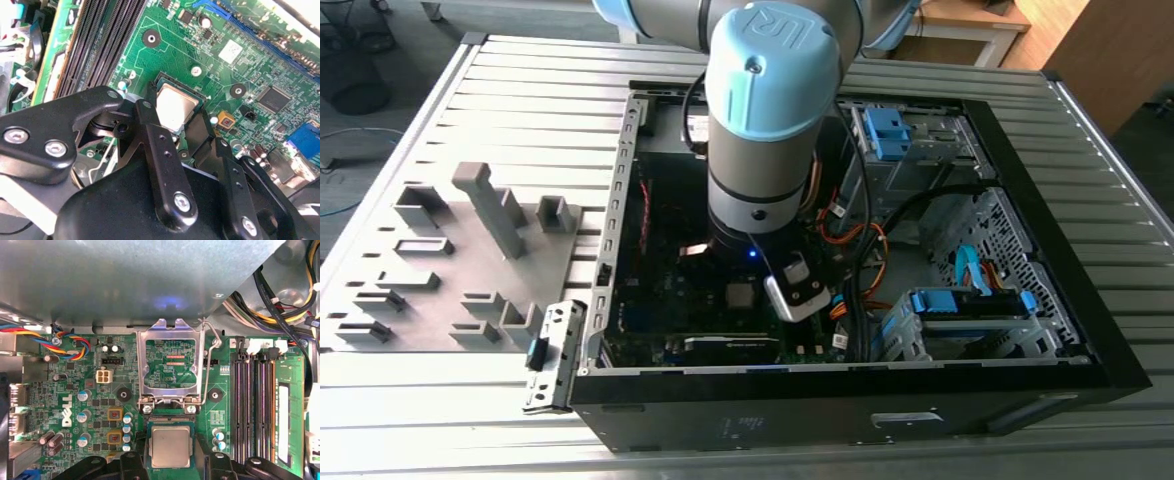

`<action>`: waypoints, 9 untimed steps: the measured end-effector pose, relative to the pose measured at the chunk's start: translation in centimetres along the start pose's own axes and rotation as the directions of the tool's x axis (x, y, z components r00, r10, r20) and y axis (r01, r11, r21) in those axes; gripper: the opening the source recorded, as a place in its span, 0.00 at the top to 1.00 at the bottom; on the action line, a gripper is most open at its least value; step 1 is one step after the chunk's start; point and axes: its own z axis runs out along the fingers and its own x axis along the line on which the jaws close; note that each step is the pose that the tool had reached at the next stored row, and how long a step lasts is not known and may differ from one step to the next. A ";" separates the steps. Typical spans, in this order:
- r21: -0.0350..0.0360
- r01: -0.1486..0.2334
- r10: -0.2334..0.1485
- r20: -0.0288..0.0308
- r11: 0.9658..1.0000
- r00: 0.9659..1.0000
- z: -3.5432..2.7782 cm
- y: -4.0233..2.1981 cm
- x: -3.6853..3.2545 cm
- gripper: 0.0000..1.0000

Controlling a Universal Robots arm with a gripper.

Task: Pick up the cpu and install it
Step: 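Place the cpu into insertion slot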

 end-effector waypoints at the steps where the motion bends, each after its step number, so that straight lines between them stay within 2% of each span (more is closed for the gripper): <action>1: 0.000 0.000 0.000 0.000 1.000 1.000 -0.04 0.00 0.00 0.53; 3: -0.002 0.000 0.000 0.000 1.000 1.000 -0.05 0.00 0.00 0.53; 6: -0.011 0.000 0.000 0.000 1.000 1.000 -0.06 0.00 0.00 0.53; 9: -0.012 0.000 0.000 0.000 1.000 1.000 -0.05 -0.07 0.00 0.53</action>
